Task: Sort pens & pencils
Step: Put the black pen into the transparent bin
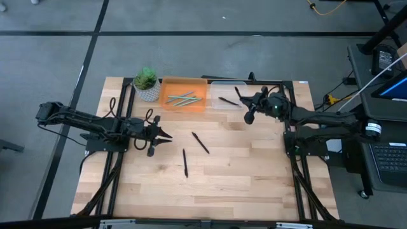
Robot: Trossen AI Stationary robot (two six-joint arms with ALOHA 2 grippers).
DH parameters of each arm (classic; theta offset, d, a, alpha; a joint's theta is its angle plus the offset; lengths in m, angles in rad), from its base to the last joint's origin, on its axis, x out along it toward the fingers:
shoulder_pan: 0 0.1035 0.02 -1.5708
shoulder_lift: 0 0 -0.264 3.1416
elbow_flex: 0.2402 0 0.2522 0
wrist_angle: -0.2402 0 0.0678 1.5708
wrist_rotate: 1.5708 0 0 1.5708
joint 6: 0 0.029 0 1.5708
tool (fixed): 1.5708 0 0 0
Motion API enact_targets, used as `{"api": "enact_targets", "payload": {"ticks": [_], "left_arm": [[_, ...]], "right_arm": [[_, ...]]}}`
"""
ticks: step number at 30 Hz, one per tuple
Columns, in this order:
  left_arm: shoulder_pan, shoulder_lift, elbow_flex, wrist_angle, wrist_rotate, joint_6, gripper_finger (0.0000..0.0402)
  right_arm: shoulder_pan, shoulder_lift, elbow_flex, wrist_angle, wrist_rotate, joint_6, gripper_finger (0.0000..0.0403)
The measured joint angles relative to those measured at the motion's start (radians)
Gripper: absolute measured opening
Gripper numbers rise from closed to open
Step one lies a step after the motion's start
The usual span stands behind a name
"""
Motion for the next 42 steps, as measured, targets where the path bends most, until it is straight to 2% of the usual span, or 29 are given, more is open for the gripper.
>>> {"api": "enact_targets", "payload": {"ticks": [6, 10, 18, 21, 24, 30, 38, 42], "left_arm": [[0.001, 0.0, 0.0, 0.001, 0.0, 0.035, 0.0064], [0.001, 0.0, 0.0, 0.002, 0.0, 0.035, 0.0064], [0.001, 0.0, 0.0, 0.001, 0.0, 0.035, 0.0064], [0.001, 0.0, 0.0, 0.0, 0.0, 0.035, 0.0064], [0.001, 0.0, 0.0, 0.0, 0.0, 0.034, 0.0064], [0.001, 0.0, 0.0, -0.001, 0.0, 0.025, 0.0064], [0.001, 0.0, 0.0, -0.002, 0.0, 0.025, 0.0064], [0.0, 0.0, 0.0, -0.002, 0.0, 0.025, 0.0064]], "right_arm": [[-0.069, 0.073, 0.058, -0.035, -0.088, -0.031, 0.0027], [-0.1, 0.173, 0.164, -0.167, -0.09, -0.068, 0.0027], [-0.162, 0.378, 0.386, -0.351, -0.191, -0.131, 0.0027], [-0.185, 0.457, 0.467, -0.472, -0.215, -0.141, 0.0027], [-0.2, 0.538, 0.528, -0.584, -0.219, -0.154, 0.0027], [-0.224, 0.66, 0.615, -0.675, -0.263, -0.18, 0.0027], [-0.231, 0.776, 0.776, -0.909, -0.263, -0.207, 0.0027], [-0.236, 0.817, 0.831, -0.956, -0.263, -0.208, 0.0027]]}}
